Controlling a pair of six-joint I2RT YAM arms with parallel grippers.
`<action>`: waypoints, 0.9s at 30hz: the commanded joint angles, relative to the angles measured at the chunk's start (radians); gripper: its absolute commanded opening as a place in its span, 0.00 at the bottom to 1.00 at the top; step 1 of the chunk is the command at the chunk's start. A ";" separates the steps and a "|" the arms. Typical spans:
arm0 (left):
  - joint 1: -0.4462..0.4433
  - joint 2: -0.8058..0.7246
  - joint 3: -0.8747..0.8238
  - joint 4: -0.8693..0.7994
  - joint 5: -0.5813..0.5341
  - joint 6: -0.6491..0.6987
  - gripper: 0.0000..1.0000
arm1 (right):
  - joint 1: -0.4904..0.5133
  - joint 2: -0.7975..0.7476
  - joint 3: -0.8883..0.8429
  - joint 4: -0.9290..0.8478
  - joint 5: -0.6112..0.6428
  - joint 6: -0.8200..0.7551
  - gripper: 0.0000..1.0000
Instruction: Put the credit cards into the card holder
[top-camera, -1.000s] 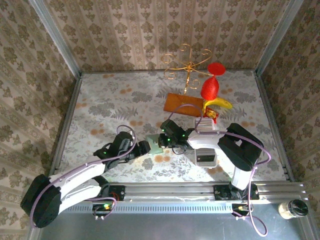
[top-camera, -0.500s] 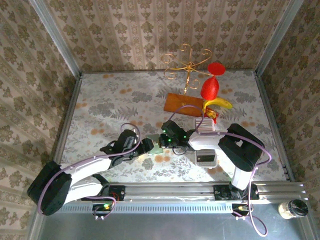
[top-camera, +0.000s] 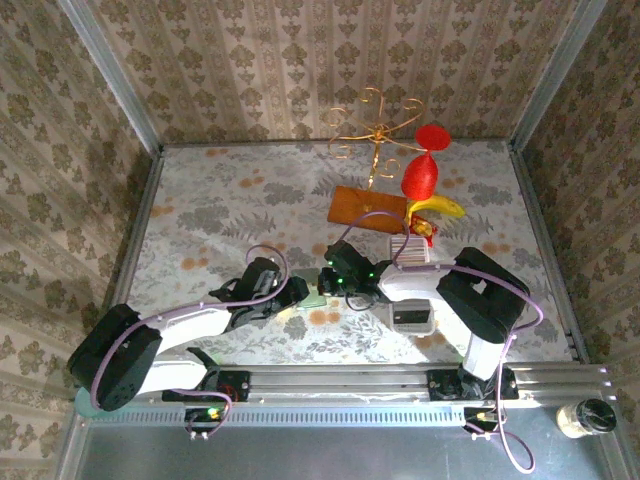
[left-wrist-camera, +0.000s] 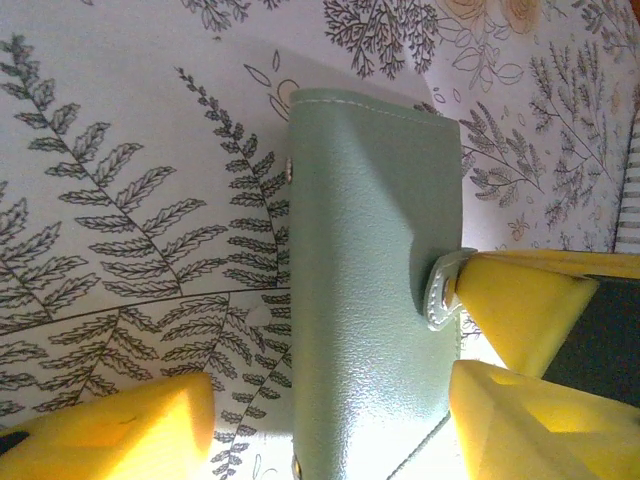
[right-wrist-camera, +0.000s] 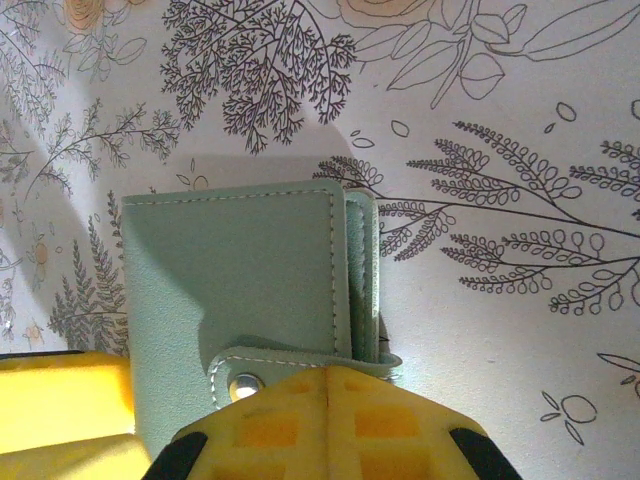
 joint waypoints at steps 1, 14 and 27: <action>-0.014 0.063 0.008 0.141 0.053 -0.022 0.58 | -0.009 0.022 -0.050 -0.113 0.019 0.022 0.05; -0.031 0.129 -0.013 0.370 0.096 -0.066 0.45 | -0.011 0.012 -0.064 -0.092 0.009 0.031 0.05; -0.040 0.081 -0.029 0.400 0.089 -0.061 0.34 | -0.012 -0.005 -0.081 -0.085 0.024 0.043 0.06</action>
